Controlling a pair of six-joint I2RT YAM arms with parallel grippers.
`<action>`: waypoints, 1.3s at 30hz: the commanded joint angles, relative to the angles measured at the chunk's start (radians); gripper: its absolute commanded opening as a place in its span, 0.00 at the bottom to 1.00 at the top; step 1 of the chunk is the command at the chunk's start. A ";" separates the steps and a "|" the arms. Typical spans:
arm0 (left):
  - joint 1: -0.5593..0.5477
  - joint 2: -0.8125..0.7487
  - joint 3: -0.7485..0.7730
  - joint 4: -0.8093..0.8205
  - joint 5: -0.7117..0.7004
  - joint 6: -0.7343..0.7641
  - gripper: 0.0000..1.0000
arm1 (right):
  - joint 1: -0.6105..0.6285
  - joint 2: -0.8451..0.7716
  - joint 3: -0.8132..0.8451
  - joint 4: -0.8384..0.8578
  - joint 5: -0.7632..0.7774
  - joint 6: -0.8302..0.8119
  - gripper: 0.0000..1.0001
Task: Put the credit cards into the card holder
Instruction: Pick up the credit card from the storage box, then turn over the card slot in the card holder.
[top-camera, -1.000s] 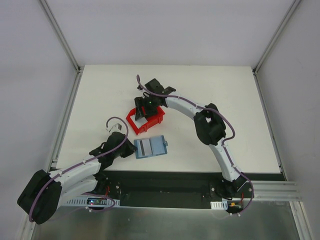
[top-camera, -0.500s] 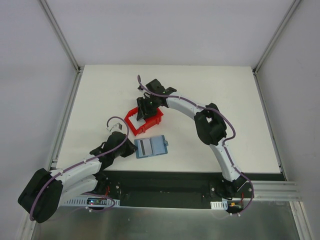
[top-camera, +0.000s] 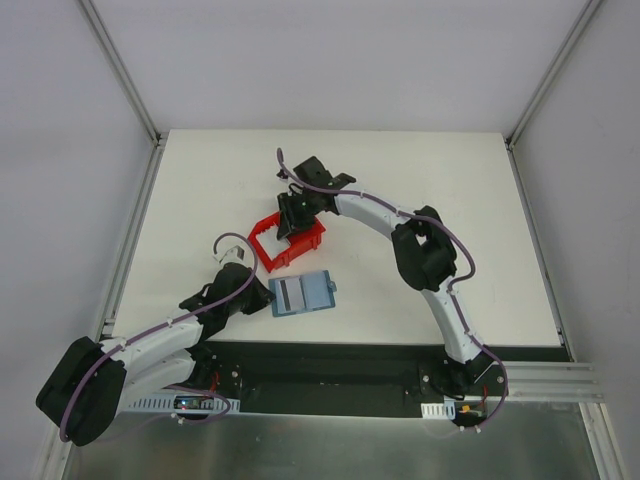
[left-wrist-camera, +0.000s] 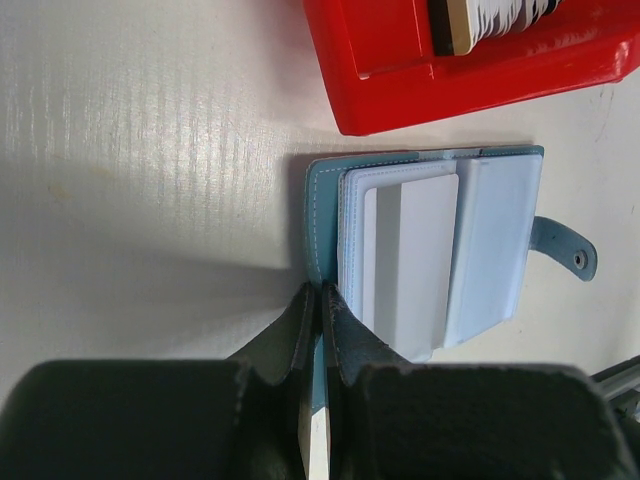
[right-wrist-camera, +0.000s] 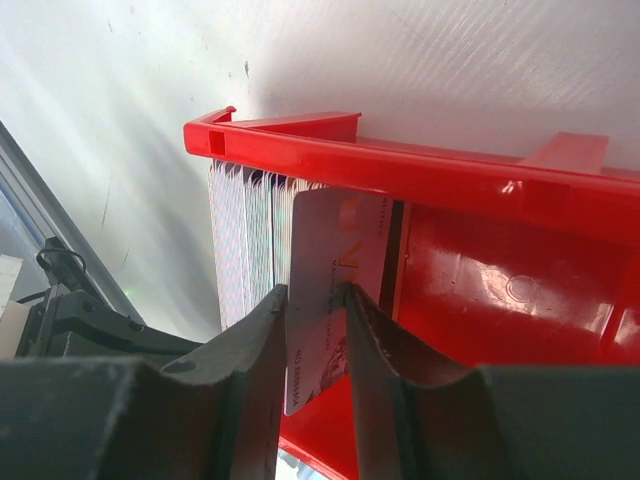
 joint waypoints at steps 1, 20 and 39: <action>0.008 0.016 -0.016 -0.095 -0.004 0.036 0.00 | -0.003 -0.096 -0.003 0.023 -0.029 0.014 0.30; 0.008 -0.022 -0.017 -0.092 0.030 0.083 0.00 | -0.019 -0.297 -0.097 0.044 0.226 -0.059 0.00; 0.007 -0.165 0.041 -0.094 0.246 0.109 0.00 | 0.265 -0.802 -0.935 0.418 0.459 0.347 0.00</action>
